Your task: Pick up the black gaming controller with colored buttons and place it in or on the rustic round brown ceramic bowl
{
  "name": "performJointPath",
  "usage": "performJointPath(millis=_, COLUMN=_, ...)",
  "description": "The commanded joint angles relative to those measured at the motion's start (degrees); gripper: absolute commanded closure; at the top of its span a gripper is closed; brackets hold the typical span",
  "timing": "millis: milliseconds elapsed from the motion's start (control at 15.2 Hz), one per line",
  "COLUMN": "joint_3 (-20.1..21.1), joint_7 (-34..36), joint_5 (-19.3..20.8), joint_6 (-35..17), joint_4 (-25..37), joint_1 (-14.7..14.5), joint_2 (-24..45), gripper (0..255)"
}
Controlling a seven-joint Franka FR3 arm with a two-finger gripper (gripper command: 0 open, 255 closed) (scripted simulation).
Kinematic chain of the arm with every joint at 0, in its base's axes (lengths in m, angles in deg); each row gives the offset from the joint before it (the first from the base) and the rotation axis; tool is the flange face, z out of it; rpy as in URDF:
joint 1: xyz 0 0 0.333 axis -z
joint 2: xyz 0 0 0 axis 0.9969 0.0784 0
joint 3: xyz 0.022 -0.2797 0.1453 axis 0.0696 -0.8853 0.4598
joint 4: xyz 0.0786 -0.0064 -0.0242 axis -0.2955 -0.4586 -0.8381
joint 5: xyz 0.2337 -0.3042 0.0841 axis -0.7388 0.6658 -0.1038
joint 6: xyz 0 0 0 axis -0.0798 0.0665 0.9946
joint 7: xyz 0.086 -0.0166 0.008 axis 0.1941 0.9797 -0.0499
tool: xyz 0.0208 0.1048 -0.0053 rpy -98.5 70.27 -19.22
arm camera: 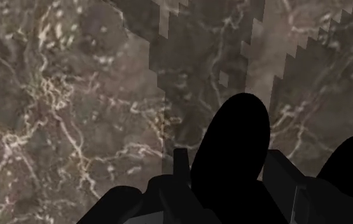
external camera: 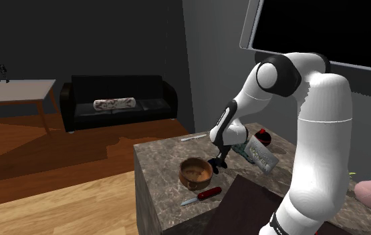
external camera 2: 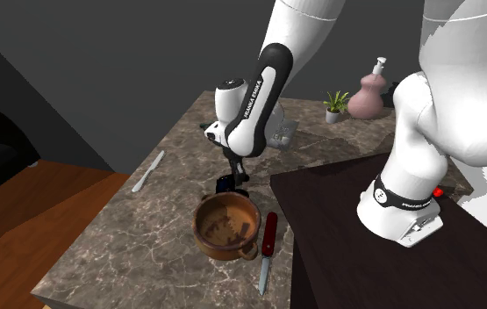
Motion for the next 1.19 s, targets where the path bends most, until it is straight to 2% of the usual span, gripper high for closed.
performJointPath(millis=0, joint_3=-1.45, joint_7=0.82, joint_5=1.38, joint_6=1.46, joint_4=-0.36, joint_1=-1.01, joint_2=-1.83, gripper=255)
performJointPath(millis=594, joint_3=-6.74, joint_7=5.81, joint_5=8.74, joint_6=8.11, joint_4=-1.42, joint_1=-4.82, joint_2=-10.04, gripper=255)
performJointPath(millis=1122, joint_3=-8.96, joint_7=10.08, joint_5=15.14, joint_6=14.7, joint_4=-1.26, joint_1=-6.07, joint_2=-17.22, gripper=255)
